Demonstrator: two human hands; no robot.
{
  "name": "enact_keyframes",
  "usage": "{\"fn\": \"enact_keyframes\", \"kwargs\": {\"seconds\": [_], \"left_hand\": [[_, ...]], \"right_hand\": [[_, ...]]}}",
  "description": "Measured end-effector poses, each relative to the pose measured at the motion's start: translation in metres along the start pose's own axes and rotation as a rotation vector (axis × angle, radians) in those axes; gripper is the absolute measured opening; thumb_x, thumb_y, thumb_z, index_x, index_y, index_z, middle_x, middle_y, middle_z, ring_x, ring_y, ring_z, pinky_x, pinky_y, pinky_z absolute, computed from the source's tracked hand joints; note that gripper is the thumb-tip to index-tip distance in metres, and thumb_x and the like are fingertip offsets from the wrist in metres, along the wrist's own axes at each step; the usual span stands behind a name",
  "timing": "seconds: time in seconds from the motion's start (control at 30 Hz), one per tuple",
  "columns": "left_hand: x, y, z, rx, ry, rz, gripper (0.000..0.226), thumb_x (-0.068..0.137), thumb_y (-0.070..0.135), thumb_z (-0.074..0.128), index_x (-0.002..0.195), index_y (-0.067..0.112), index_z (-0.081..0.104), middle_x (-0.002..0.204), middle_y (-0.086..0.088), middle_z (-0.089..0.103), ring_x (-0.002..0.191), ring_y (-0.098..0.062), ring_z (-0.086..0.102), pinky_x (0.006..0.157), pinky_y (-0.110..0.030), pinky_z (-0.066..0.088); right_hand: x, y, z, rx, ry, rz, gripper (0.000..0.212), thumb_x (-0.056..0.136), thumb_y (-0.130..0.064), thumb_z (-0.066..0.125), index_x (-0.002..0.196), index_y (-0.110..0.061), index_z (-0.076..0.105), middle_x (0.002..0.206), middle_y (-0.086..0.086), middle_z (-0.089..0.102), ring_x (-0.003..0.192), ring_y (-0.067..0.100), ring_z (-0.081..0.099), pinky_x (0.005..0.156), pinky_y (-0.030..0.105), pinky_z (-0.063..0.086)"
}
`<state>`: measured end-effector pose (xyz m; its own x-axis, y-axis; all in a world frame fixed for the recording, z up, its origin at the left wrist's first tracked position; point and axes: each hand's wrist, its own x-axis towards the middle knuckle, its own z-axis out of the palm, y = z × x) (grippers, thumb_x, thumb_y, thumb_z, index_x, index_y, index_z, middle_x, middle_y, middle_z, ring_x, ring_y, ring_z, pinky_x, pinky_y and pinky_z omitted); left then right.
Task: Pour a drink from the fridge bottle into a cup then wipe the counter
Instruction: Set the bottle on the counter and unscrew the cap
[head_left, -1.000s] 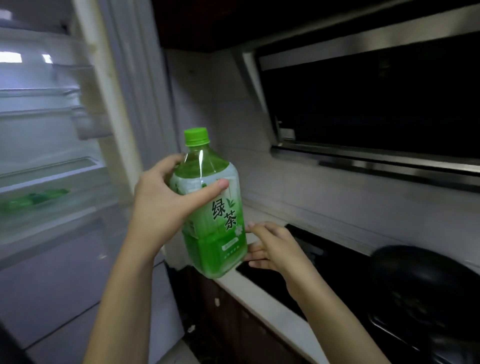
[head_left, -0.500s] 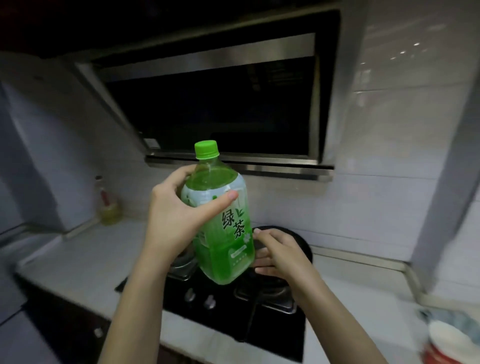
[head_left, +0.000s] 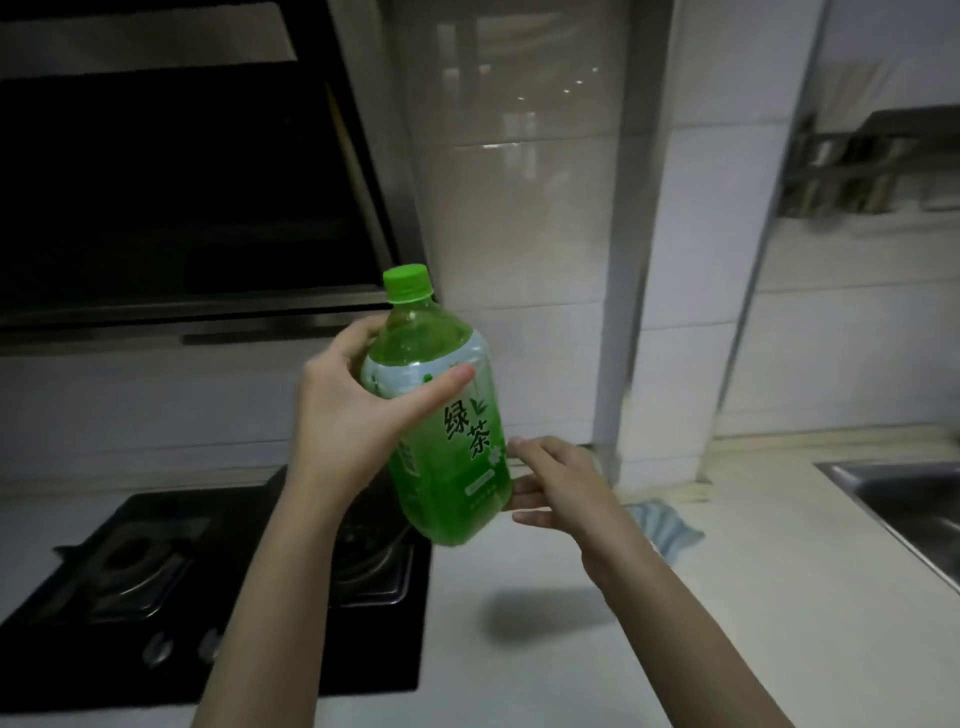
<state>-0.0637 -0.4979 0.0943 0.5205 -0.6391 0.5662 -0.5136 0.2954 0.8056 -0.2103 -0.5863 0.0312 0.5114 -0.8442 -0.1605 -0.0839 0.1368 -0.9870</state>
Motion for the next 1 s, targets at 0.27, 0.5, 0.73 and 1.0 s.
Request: {"fn": "enact_keyframes", "kwargs": {"seconds": [0.27, 0.5, 0.73, 1.0], "left_hand": [[0.010, -0.004, 0.058, -0.107, -0.169, 0.034, 0.059, 0.060, 0.036, 0.089, 0.113, 0.020, 0.069, 0.101, 0.007, 0.075, 0.091, -0.006, 0.072, 0.074, -0.022, 0.059], [0.033, -0.016, 0.072, -0.175, -0.274, 0.059, 0.062, 0.058, 0.042, 0.087, 0.114, 0.023, 0.069, 0.103, 0.007, 0.074, 0.092, -0.007, 0.071, 0.073, -0.024, 0.059], [0.046, -0.032, 0.085, -0.245, -0.374, 0.040, 0.061, 0.057, 0.045, 0.085, 0.112, 0.024, 0.069, 0.102, 0.008, 0.074, 0.091, -0.006, 0.071, 0.071, -0.024, 0.059], [0.048, -0.039, 0.130, -0.235, -0.460, 0.064, 0.062, 0.059, 0.041, 0.088, 0.116, 0.024, 0.068, 0.105, 0.011, 0.073, 0.094, -0.005, 0.070, 0.077, -0.028, 0.061]], "right_hand": [[-0.008, 0.008, -0.048, 0.029, 0.196, 0.032, 0.030, 0.096, -0.035, 0.050, 0.111, -0.009, 0.059, 0.077, 0.009, 0.069, 0.072, 0.020, 0.067, 0.066, 0.026, 0.053], [-0.007, 0.006, -0.049, 0.043, 0.313, 0.022, 0.029, 0.097, -0.032, 0.050, 0.112, -0.008, 0.058, 0.077, 0.010, 0.068, 0.074, 0.022, 0.068, 0.065, 0.027, 0.052], [-0.003, 0.008, -0.049, 0.042, 0.437, 0.045, 0.030, 0.096, -0.031, 0.050, 0.114, -0.008, 0.057, 0.076, 0.012, 0.068, 0.065, 0.019, 0.066, 0.065, 0.028, 0.052], [0.009, 0.022, -0.081, 0.073, 0.478, 0.078, 0.031, 0.097, -0.033, 0.049, 0.112, -0.008, 0.058, 0.072, 0.011, 0.068, 0.065, 0.019, 0.066, 0.059, 0.024, 0.053]]}}
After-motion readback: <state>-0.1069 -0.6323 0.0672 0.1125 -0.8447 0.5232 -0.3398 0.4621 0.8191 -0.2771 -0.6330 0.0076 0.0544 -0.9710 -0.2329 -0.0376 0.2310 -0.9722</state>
